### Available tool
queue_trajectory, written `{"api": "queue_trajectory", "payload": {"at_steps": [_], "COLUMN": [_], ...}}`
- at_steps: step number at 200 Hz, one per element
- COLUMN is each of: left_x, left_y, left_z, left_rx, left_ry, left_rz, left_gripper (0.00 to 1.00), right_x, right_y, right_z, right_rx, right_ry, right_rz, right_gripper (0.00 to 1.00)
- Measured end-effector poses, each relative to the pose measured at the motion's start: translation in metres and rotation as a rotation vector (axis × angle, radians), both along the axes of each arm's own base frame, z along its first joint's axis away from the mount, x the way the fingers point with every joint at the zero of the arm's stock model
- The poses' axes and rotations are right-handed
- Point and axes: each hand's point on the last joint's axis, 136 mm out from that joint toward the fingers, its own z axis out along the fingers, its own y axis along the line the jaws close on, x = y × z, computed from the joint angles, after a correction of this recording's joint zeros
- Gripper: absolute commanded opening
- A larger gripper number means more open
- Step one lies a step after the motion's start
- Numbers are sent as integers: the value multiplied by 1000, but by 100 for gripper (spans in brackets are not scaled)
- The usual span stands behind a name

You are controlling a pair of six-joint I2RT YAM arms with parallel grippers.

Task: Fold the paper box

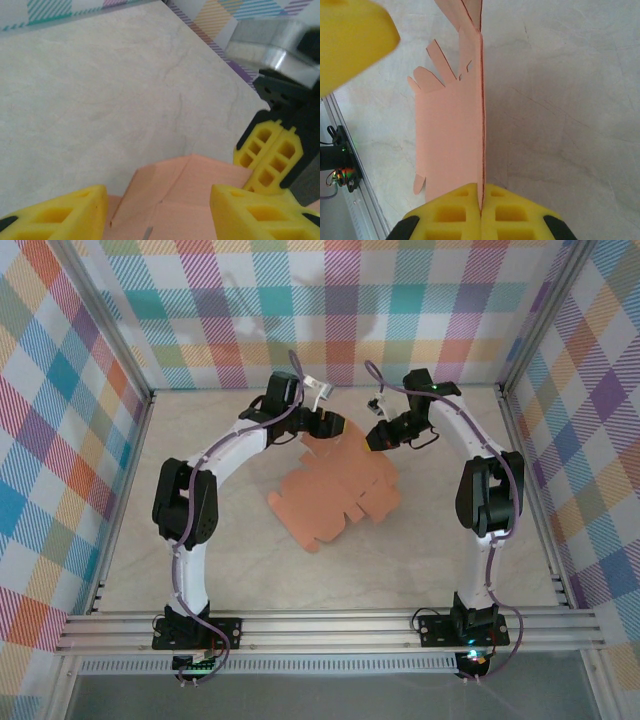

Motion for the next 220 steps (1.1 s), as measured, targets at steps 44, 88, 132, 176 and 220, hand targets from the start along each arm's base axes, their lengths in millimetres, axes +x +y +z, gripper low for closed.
{"api": "queue_trajectory", "payload": {"at_steps": [44,88,132,176,220], "left_x": [4,2,-2,-15,-28], "left_y": [-3,-5,-5,-7,-8], "left_z": [11,11,2,-11,-21], "left_rx": [-25,-31,-18,22,74], "left_ry": [-6,-1,15,19,11], "left_rz": [2,-8,-18,-54,-63], "left_gripper": [38,35,35,27,12], "right_x": [-1,-1,-2,-2,-2], "right_y": [1,1,1,1,1], "right_z": [0,0,0,0,1], "right_rx": [-1,-4,-5,-5,-4], "right_ry": [2,2,8,7,12], "right_rz": [4,2,2,2,-6], "right_gripper": [0,0,0,0,0]}}
